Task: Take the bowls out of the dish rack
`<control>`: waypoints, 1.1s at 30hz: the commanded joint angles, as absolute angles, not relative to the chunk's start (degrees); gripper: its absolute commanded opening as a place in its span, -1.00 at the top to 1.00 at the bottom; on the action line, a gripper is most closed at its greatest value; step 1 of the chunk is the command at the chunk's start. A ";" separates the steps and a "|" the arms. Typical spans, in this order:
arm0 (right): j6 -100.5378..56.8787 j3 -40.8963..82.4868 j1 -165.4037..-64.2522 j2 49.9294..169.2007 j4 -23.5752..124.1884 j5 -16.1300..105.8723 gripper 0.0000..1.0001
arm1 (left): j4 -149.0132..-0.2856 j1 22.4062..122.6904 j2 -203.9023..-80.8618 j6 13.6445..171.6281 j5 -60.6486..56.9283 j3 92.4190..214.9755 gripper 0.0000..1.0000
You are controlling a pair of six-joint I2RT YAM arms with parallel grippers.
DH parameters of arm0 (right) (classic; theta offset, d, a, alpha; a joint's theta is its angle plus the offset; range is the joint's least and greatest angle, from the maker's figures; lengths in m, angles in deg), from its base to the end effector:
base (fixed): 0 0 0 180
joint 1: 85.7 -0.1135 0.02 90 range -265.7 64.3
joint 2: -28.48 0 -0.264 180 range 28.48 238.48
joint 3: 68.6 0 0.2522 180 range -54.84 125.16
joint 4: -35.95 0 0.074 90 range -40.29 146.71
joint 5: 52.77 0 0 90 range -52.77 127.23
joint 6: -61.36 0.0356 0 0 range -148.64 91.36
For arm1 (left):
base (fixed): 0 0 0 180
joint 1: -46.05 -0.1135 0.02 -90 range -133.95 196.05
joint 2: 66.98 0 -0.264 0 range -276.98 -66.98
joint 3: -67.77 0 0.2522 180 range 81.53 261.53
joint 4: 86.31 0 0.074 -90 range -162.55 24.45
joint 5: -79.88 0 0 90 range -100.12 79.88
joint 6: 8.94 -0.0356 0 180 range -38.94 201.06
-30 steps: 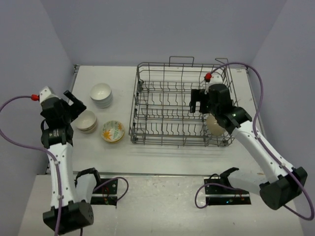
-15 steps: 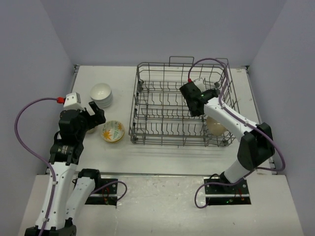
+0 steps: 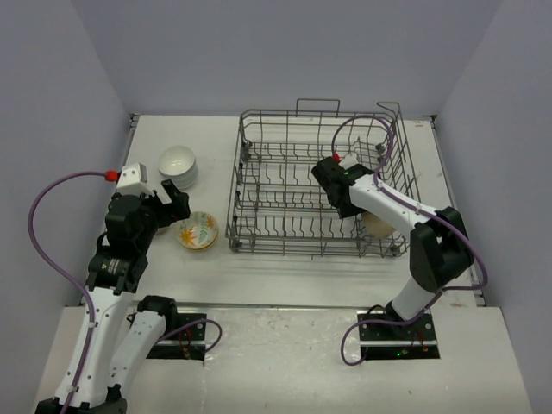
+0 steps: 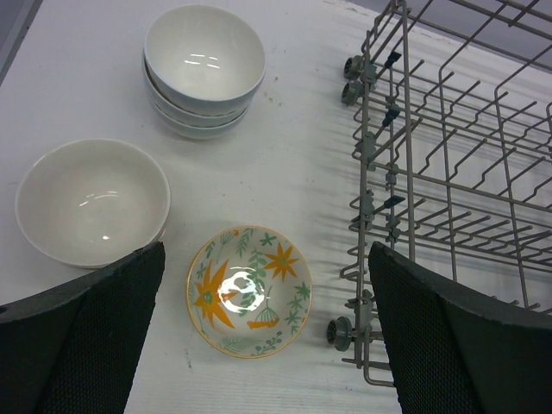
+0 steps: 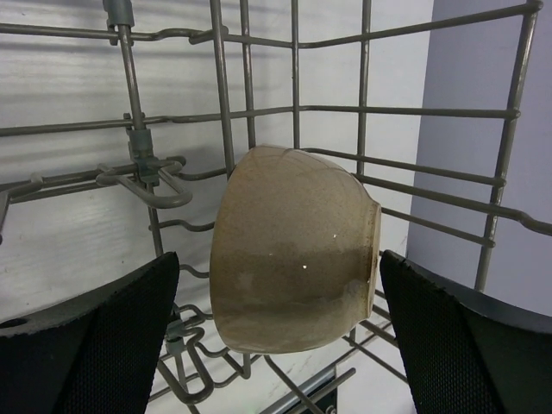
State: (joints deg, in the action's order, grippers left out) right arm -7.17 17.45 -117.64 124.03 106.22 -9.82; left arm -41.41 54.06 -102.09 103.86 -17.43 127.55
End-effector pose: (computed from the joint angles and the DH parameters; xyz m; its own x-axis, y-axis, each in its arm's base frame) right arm 0.2783 0.1428 0.2379 -0.8687 -0.2477 -0.4289 0.0729 0.7926 -0.6053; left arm 0.1351 -0.0144 0.3328 -0.3234 -0.3426 -0.8820 -0.1143 0.9395 -0.3231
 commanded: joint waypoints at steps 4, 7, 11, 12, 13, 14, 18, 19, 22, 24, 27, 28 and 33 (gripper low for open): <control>-4.21 16.09 -117.87 125.42 108.68 -15.23 -0.94 | -43.02 54.49 -101.87 101.98 -17.42 127.58 -1.00; -3.07 16.26 -117.87 126.39 110.96 -19.17 -0.91 | -43.10 54.57 -101.69 101.97 -17.16 127.58 -1.00; -1.40 16.27 -117.69 125.96 112.99 -22.01 -0.91 | -43.28 54.75 -101.52 101.89 -16.71 127.49 -1.00; -1.40 16.35 -117.69 125.69 112.91 -22.01 -0.91 | -43.28 54.75 -101.52 101.89 -16.63 127.41 -1.00; -1.40 16.35 -117.61 125.34 112.99 -22.01 -0.90 | -43.37 54.84 -101.52 101.89 -16.63 127.49 -1.00; -1.40 16.35 -117.43 124.56 112.91 -21.75 -0.90 | -43.28 54.84 -101.52 101.89 -16.63 127.41 -1.00; -2.10 17.49 -117.25 123.50 113.86 -21.66 -0.83 | -43.45 55.01 -101.43 101.80 -16.54 127.41 -1.00; -2.01 17.67 -117.17 123.32 114.65 -22.00 -0.82 | -43.45 55.01 -101.34 101.80 -16.45 127.32 -1.00; -2.10 18.11 -116.99 122.97 115.54 -22.36 -0.78 | -43.45 55.10 -101.25 101.80 -16.45 127.32 -1.00; -1.49 18.46 -116.90 122.27 116.94 -22.80 -0.78 | -43.54 55.19 -101.25 101.80 -16.36 127.32 -1.00; -2.01 17.94 -116.90 121.22 116.69 -22.71 -0.77 | -43.72 55.28 -101.25 101.71 -15.92 127.23 -1.00; -2.62 17.67 -116.73 121.03 116.42 -22.71 -0.75 | -43.63 55.36 -101.17 101.71 -15.92 127.23 -1.00; -3.24 16.62 -115.76 120.42 115.11 -22.97 -0.65 | -43.81 55.72 -101.08 101.62 -15.75 127.14 -1.00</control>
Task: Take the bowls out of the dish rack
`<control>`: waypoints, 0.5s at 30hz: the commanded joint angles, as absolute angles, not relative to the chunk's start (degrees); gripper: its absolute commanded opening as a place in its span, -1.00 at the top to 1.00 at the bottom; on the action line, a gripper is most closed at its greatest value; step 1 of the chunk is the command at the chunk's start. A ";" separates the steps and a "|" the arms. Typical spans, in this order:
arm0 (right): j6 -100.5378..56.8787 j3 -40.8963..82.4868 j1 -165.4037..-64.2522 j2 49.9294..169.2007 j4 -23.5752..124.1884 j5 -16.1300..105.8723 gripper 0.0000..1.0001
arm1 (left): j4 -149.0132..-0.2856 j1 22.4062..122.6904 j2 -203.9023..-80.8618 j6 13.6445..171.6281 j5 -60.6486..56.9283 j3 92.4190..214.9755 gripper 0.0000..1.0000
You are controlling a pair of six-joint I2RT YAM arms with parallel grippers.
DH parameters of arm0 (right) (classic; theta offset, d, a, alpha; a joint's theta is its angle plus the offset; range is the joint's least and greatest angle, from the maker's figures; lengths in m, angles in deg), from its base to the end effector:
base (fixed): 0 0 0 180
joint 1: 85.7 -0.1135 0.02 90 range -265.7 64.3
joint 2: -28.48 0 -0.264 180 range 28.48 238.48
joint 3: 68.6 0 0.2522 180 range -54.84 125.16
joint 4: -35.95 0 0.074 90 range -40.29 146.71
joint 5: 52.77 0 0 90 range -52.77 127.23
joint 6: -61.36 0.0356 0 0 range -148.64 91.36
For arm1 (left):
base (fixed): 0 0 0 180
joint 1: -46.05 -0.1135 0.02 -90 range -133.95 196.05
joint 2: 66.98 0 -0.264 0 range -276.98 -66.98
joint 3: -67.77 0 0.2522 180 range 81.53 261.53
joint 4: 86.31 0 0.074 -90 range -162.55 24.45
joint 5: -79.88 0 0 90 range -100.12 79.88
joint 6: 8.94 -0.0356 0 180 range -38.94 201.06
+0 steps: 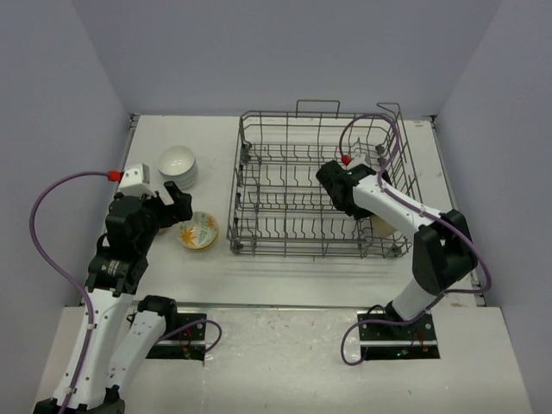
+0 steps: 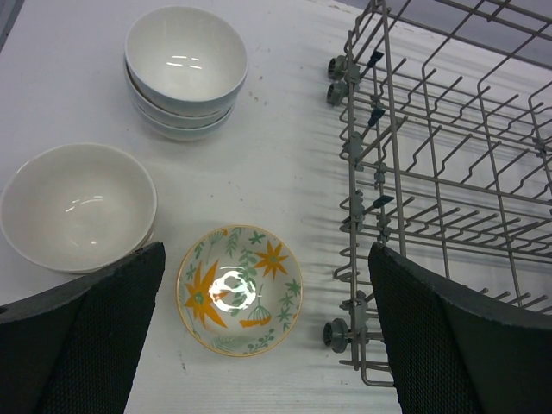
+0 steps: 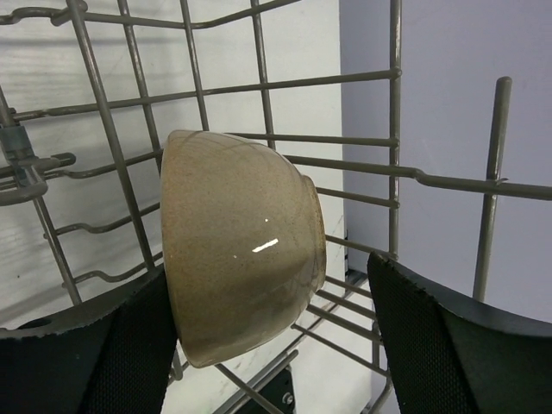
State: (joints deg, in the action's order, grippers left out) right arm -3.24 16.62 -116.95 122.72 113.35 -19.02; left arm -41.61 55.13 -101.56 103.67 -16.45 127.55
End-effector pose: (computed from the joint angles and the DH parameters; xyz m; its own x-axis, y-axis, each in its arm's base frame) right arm 0.2671 0.1275 0.2436 -0.8754 -0.2524 -0.4124 0.1457 0.6755 -0.7228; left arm 0.1329 -0.0173 0.3342 -0.3251 -0.3350 -0.8843 -0.0767 0.9414 -0.3284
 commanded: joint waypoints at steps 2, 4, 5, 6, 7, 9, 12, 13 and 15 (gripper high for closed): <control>-4.65 15.74 -115.06 119.72 113.26 -23.15 -0.60 | -43.81 55.89 -100.99 101.62 -15.83 127.23 -1.00; -5.61 15.21 -114.36 119.19 111.60 -23.24 -0.47 | -43.89 56.07 -100.99 101.62 -15.75 127.06 -1.00; -5.88 14.77 -114.09 119.10 111.41 -23.24 -0.46 | -43.89 56.24 -100.99 101.62 -15.57 127.14 -1.00; -5.97 14.77 -113.74 119.19 111.24 -23.24 -0.38 | -43.98 56.33 -100.99 101.62 -15.57 127.06 -1.00; -5.88 14.77 -113.65 119.27 111.32 -23.41 -0.27 | -43.98 56.42 -100.99 101.62 -15.57 127.14 -1.00; -5.88 14.60 -113.48 119.28 111.32 -23.76 -0.24 | -44.07 56.51 -100.90 101.54 -15.22 126.97 -1.00; -5.88 14.86 -113.39 119.45 111.76 -24.38 0.00 | -44.24 56.77 -100.81 101.36 -14.78 126.97 -1.00; -5.88 14.95 -113.39 119.45 111.76 -24.47 0.06 | -44.16 56.77 -100.81 101.36 -14.78 126.88 -1.00; -5.79 14.95 -113.39 119.36 111.85 -24.64 0.17 | -44.24 56.86 -100.73 101.36 -14.78 126.97 -1.00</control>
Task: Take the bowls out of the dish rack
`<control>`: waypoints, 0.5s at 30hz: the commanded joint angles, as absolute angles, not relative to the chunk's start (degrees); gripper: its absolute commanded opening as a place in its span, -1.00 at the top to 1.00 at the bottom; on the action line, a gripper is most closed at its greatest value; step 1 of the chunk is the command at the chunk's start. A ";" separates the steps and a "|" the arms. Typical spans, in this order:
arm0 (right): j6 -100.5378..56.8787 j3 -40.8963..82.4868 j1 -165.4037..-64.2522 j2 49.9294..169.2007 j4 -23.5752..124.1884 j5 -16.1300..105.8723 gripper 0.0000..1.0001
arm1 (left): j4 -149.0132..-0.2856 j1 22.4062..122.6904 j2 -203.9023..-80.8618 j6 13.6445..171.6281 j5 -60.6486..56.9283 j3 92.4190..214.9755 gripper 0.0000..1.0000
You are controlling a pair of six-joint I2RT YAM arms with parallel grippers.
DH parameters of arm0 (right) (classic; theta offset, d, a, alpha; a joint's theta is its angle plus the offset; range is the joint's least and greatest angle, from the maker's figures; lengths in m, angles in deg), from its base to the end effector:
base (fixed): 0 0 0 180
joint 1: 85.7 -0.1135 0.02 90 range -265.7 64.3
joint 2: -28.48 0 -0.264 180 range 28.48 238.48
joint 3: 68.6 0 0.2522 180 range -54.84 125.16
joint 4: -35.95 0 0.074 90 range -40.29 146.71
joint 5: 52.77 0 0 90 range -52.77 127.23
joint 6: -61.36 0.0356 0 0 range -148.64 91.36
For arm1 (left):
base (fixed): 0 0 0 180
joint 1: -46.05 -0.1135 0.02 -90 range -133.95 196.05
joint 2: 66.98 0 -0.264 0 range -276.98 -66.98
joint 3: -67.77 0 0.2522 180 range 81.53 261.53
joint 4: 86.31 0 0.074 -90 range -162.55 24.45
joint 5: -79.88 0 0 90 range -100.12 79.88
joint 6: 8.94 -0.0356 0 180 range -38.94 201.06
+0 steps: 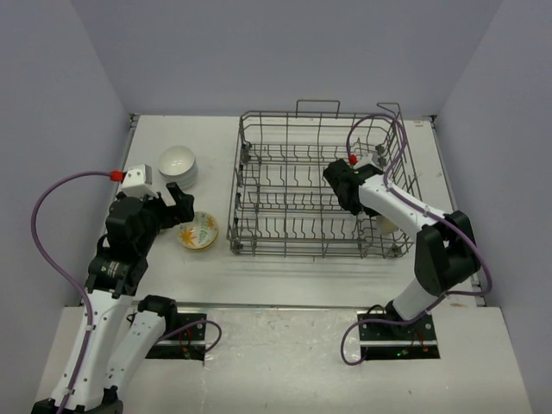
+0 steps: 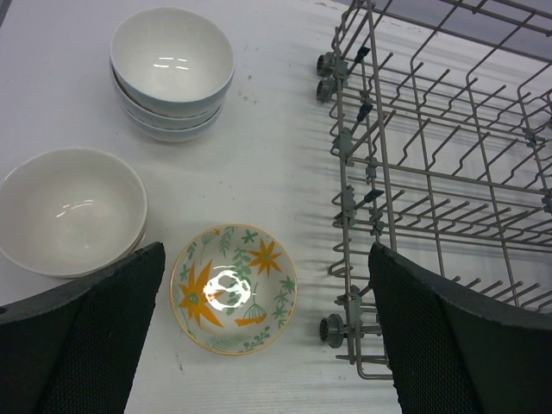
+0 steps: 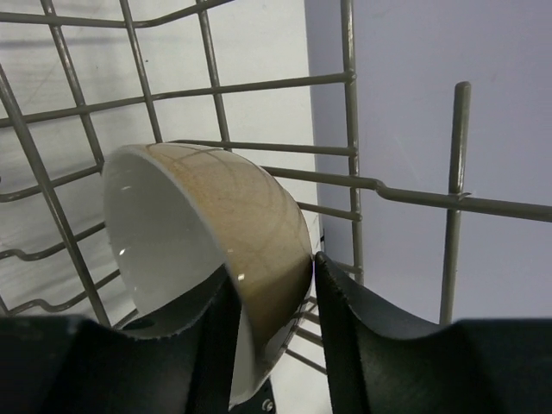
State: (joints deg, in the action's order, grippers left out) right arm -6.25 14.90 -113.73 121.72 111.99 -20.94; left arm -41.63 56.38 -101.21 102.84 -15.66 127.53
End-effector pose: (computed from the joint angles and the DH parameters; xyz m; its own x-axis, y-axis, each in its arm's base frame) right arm 0.2705 0.1097 0.2419 -0.8873 -0.2448 -0.3908 0.1572 0.6361 -0.7554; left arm 0.1311 -0.0204 0.3348 -0.3326 -0.3148 -0.8890 -0.0373 0.9463 -0.3211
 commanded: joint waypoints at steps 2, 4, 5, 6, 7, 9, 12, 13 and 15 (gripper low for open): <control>-5.62 14.95 -113.30 119.54 112.02 -24.73 0.26 | -44.24 56.95 -100.73 101.36 -14.60 126.88 -1.00; -6.05 14.68 -113.21 119.54 111.50 -24.64 0.41 | -44.33 57.03 -100.64 101.27 -14.52 126.79 -1.00; -5.97 14.68 -112.95 119.89 111.59 -24.64 0.47 | -44.42 57.04 -100.64 101.27 -14.43 126.88 -1.00; -6.14 14.60 -112.77 119.98 111.24 -24.64 0.56 | -44.42 57.04 -100.55 101.27 -14.43 126.79 -1.00; -6.06 14.42 -112.51 120.07 111.32 -24.56 0.58 | -44.42 57.12 -100.55 101.27 -14.43 126.79 -1.00; -5.88 14.33 -111.98 120.15 110.98 -24.21 0.62 | -44.42 57.30 -100.55 101.27 -14.52 126.88 -1.00; -6.32 13.37 -111.19 119.89 110.01 -23.42 0.87 | -44.42 57.30 -100.46 101.27 -14.52 126.79 -1.00; -6.32 13.10 -111.10 119.80 110.00 -23.33 0.96 | -44.33 57.30 -100.55 101.27 -14.52 126.79 -1.00; -6.58 13.10 -111.01 119.71 109.57 -23.24 1.00 | -44.42 57.30 -100.64 101.27 -14.43 126.88 -1.00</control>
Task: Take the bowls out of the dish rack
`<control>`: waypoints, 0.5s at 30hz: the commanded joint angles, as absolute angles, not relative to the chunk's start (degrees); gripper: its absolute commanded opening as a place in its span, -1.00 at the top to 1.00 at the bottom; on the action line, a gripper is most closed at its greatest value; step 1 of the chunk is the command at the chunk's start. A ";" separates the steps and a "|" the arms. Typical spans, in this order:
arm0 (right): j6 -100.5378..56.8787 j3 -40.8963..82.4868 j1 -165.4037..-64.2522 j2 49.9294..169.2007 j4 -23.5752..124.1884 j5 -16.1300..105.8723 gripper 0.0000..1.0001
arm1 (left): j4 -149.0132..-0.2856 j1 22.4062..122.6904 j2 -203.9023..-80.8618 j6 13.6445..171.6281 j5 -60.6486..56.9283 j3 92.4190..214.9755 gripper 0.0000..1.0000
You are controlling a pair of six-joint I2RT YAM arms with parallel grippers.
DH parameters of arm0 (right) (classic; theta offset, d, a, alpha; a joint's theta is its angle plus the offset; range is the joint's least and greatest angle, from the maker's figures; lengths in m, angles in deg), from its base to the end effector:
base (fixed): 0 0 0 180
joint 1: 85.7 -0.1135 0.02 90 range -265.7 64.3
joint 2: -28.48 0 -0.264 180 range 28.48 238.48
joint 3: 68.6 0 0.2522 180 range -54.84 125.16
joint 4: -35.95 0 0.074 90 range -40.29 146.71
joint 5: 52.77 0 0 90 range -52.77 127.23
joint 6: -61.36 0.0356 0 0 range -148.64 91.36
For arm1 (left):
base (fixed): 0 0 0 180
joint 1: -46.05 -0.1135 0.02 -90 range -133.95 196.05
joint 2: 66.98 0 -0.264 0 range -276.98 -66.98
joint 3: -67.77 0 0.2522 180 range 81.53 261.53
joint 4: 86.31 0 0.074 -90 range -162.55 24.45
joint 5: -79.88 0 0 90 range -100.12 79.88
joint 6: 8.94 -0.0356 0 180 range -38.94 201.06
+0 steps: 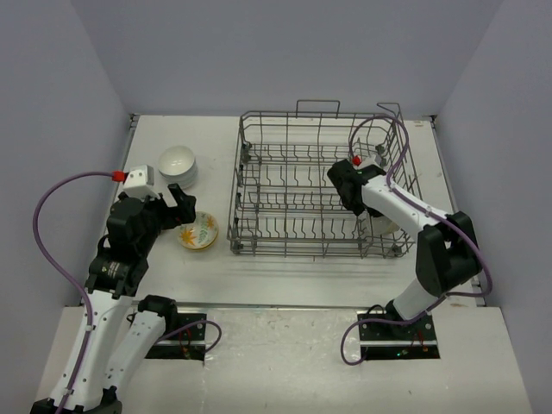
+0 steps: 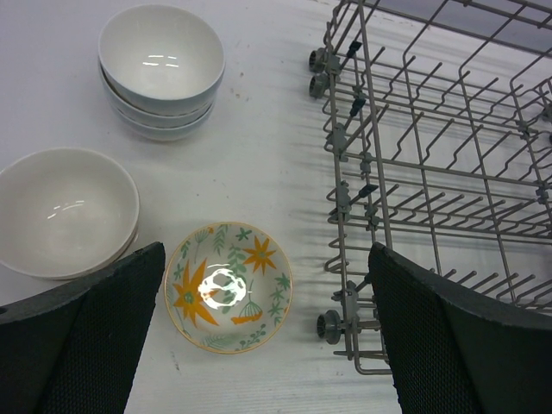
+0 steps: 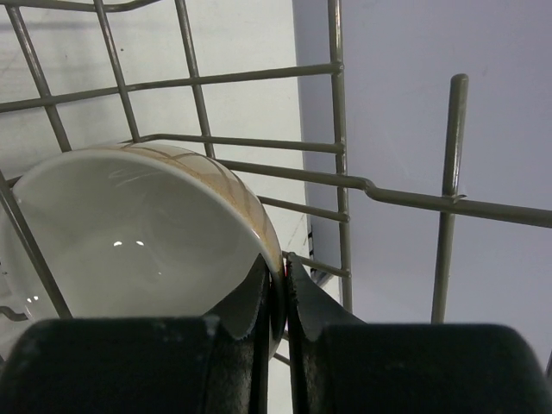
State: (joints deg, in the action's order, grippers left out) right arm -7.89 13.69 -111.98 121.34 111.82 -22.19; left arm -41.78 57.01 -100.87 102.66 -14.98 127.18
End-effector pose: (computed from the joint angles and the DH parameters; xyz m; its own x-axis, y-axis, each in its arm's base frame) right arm 0.2707 0.0995 0.2390 -0.8997 -0.2432 -0.3625 0.1512 0.6053 -0.7815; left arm 0.1301 -0.0221 0.3337 -0.3381 -0.3081 -0.8892 -0.0147 0.9465 -0.3224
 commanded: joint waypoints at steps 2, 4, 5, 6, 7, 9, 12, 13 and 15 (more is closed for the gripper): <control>-6.76 13.36 -110.49 119.71 109.13 -22.45 1.00 | -44.51 57.39 -100.64 101.27 -14.34 126.79 -1.00; -7.37 13.19 -110.31 118.93 107.99 -20.96 1.00 | -44.33 57.39 -100.64 101.27 -14.60 126.79 -1.00; -7.20 13.19 -110.40 118.49 107.55 -20.87 1.00 | -44.33 57.39 -100.64 101.27 -14.60 126.79 -1.00; -7.29 13.54 -110.40 117.79 107.54 -20.69 1.00 | -44.42 57.39 -100.64 101.18 -14.69 126.88 -1.00; -7.29 13.80 -110.31 117.43 107.54 -20.78 1.00 | -44.33 57.39 -100.90 101.27 -14.87 126.88 -1.00; -7.46 16.08 -110.40 116.81 108.07 -21.74 1.00 | -43.98 57.39 -101.17 101.27 -15.22 127.14 -1.00; -8.25 19.41 -110.49 116.03 109.03 -25.25 1.00 | -43.37 57.39 -101.43 101.53 -16.88 127.49 -1.00; -8.34 20.04 -110.49 115.85 109.30 -27.09 1.00 | -43.28 57.39 -101.43 101.54 -17.15 127.49 -1.00; -9.83 21.01 -110.66 115.67 108.43 -29.12 1.00 | -43.37 57.30 -101.43 101.62 -17.33 127.49 -1.00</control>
State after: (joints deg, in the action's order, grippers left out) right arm -9.33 15.18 -110.96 119.29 111.42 -19.17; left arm -41.78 57.05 -101.32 102.66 -15.99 126.94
